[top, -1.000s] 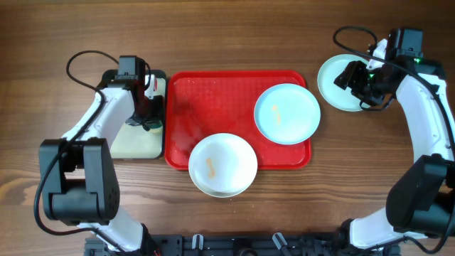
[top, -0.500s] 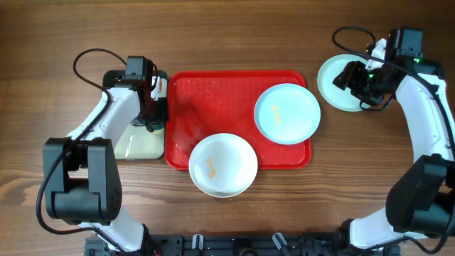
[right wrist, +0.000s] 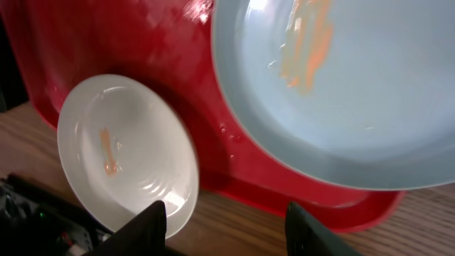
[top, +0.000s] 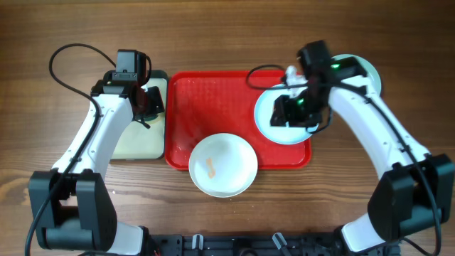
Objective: Clean dirty plates on tray and stack at the side
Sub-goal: 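Move the right gripper to the white plate rim and grip it, then drag the white plate toward the upper-left of the red tray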
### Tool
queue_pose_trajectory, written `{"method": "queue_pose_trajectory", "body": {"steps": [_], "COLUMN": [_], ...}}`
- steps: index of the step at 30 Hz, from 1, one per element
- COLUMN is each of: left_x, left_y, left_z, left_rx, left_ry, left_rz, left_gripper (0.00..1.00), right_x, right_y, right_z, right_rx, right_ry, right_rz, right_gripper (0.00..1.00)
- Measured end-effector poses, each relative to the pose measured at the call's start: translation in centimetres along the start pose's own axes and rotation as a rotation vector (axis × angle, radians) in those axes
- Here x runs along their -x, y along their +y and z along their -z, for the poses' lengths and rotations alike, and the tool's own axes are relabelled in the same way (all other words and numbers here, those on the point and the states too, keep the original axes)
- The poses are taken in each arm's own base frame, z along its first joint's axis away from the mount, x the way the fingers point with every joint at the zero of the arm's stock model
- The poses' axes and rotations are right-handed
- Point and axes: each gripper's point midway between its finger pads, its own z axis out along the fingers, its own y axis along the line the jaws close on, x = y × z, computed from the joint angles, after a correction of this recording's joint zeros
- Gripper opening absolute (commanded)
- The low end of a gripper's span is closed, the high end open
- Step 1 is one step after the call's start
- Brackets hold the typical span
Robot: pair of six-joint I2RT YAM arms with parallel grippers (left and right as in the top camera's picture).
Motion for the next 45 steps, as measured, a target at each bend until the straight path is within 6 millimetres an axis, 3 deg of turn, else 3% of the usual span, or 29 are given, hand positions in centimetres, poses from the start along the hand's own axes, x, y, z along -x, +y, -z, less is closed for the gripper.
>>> {"method": "queue_pose_trajectory", "body": {"steps": [4,8,12,19,34,39,45], "left_x": [-0.2,-0.2,-0.2,-0.3,-0.4,-0.4,-0.4], "left_y": [0.1,0.2,0.2,0.2,0.2,0.3,0.3], "left_z": [0.0,0.0,0.0,0.0,0.0,0.0,0.0], "left_rx": [0.006,0.008,0.01,0.01,0.012,0.012,0.012], "left_ry": [0.006,0.009,0.009,0.01,0.017,0.017,0.017], "left_rz": [0.015,0.017,0.017,0.017,0.017,0.017,0.017], "left_gripper": [0.04,0.04,0.04,0.04,0.04,0.04,0.04], "right_x": [-2.9,-6.3,-8.1,-8.8,-9.6,-10.7,-9.1], "right_y": [1.7,1.7,2.4,4.3,4.5,3.4,4.1], "right_z": [-2.3,-5.5,-7.6,-8.5,-9.1,-9.9,-10.3], "right_rx": [-0.018,-0.056,-0.074,-0.084,-0.135,-0.159,-0.119], "right_ry": [0.094,0.183,0.209,0.199,0.195,0.216,0.156], "right_rz": [-0.013,-0.104,-0.13,-0.15,-0.263,-0.294,-0.282], "right_gripper": [0.38,0.35,0.29,0.21,0.18,0.04,0.04]}}
